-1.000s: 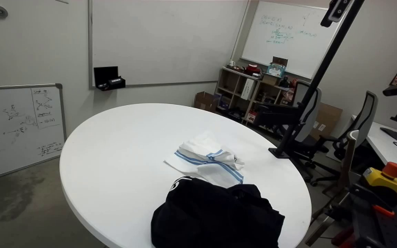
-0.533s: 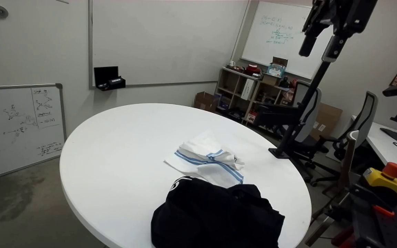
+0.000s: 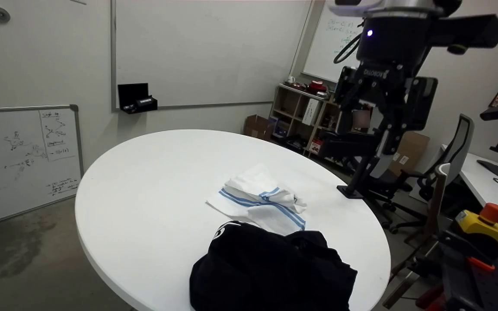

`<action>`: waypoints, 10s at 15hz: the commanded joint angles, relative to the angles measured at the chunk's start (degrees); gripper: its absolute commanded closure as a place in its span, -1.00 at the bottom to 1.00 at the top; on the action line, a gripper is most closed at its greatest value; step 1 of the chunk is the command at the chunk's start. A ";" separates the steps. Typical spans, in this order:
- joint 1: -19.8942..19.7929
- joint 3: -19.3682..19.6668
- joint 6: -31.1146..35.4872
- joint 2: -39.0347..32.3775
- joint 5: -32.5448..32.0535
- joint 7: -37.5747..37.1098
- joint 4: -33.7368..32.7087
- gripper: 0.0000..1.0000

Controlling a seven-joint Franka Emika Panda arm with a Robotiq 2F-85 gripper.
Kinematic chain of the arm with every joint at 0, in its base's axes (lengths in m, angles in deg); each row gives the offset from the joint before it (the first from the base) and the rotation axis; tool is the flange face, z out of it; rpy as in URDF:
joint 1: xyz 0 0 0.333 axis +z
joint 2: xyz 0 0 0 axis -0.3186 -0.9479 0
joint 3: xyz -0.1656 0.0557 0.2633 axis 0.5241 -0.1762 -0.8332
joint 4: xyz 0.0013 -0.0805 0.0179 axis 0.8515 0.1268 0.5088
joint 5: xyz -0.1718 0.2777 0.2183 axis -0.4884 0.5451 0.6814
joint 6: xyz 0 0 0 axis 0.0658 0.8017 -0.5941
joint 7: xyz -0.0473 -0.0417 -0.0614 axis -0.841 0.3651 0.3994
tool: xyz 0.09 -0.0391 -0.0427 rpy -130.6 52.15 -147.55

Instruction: Pick the black shirt on the table and put it on the stand

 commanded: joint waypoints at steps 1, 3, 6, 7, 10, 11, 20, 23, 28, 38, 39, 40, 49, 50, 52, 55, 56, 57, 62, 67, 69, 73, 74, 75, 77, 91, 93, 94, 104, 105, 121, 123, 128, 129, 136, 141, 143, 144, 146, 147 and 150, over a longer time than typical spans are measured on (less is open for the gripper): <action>-0.69 -2.46 3.07 -9.94 -2.20 0.66 -3.48 -1.00; -0.87 -3.66 3.97 -14.94 -3.05 0.19 -5.41 -1.00; -0.75 -4.50 4.24 -21.85 -7.06 -1.89 -9.27 -1.00; -0.71 -4.52 4.01 -23.71 -8.44 -2.36 -10.58 -1.00; -0.41 -4.12 3.52 -29.41 -12.93 -4.31 -14.66 -1.00; -0.40 -4.22 3.27 -30.82 -13.71 -4.47 -15.75 -1.00; 2.29 -2.65 2.51 -40.90 -15.77 -16.12 -23.91 -1.00; 3.55 -1.95 2.43 -42.73 -16.43 -21.77 -25.21 -1.00; 4.74 -1.60 1.57 -45.59 -16.40 -25.88 -27.04 -0.47; 4.07 -0.76 1.47 -46.29 -15.54 -27.61 -27.48 0.84; 3.95 -0.67 1.54 -46.09 -15.46 -27.84 -27.31 0.97; 3.62 -0.73 1.52 -45.57 -15.17 -27.81 -27.05 1.00; -2.22 -3.04 2.40 -31.70 -9.80 -24.72 -19.72 0.96; -3.30 -3.69 2.59 -28.52 -8.43 -23.89 -17.73 0.96; -5.23 -4.87 2.65 -22.94 -4.96 -21.99 -14.60 0.96; -7.46 -5.87 2.44 -14.90 0.92 -18.48 -11.06 0.96; -7.97 -5.74 2.46 -11.80 2.63 -17.42 -9.98 0.96; -8.19 -5.53 2.43 -9.09 4.25 -16.84 -9.06 0.96; -8.98 -2.01 2.87 4.85 8.44 -15.31 -5.87 0.96; -8.73 1.99 2.57 17.38 7.19 -16.59 -2.91 0.96; -8.81 3.22 1.89 22.20 6.63 -17.26 -1.70 0.96; -10.30 4.88 -2.77 30.96 5.61 -20.57 -0.23 0.96; -10.88 5.17 -4.25 32.95 5.50 -21.72 0.19 0.96; -11.75 5.39 -5.62 34.53 5.22 -23.09 0.34 0.96; -13.79 5.98 -7.79 37.58 4.81 -25.94 0.91 0.96; -28.14 8.15 -12.79 35.82 -5.89 -39.98 0.62 0.96; -29.14 8.63 -13.08 34.04 -6.50 -41.28 0.44 0.96; -29.79 8.65 -12.76 32.64 -7.20 -42.18 0.02 0.96; -31.08 9.75 -13.40 16.64 -10.82 -47.55 -7.21 0.96; -30.93 9.79 -13.47 14.80 -11.05 -48.12 -8.57 0.96; -24.66 10.91 -15.28 -10.28 -14.33 -53.09 -32.22 0.96; -23.68 11.40 -16.28 -13.94 -14.19 -53.43 -36.19 0.96; -21.73 13.00 -20.30 -23.46 -13.65 -54.29 -46.34 0.96; -21.43 13.29 -21.26 -25.22 -13.48 -54.27 -48.14 0.96; -20.33 14.64 -27.54 -34.92 -12.17 -54.43 -58.53 -0.10; -19.85 14.91 -30.60 -38.28 -12.37 -54.14 -63.27 -0.84; -19.76 14.87 -31.30 -38.82 -12.26 -53.92 -64.40 -1.00; -19.79 14.71 -31.46 -38.73 -11.99 -53.56 -64.59 -1.00; -19.90 14.27 -31.28 -38.04 -11.22 -52.78 -64.47 -1.00; -19.94 14.00 -30.80 -37.27 -10.71 -52.27 -63.95 -1.00; -20.53 12.33 -28.10 -33.71 -7.67 -48.80 -60.88 -1.00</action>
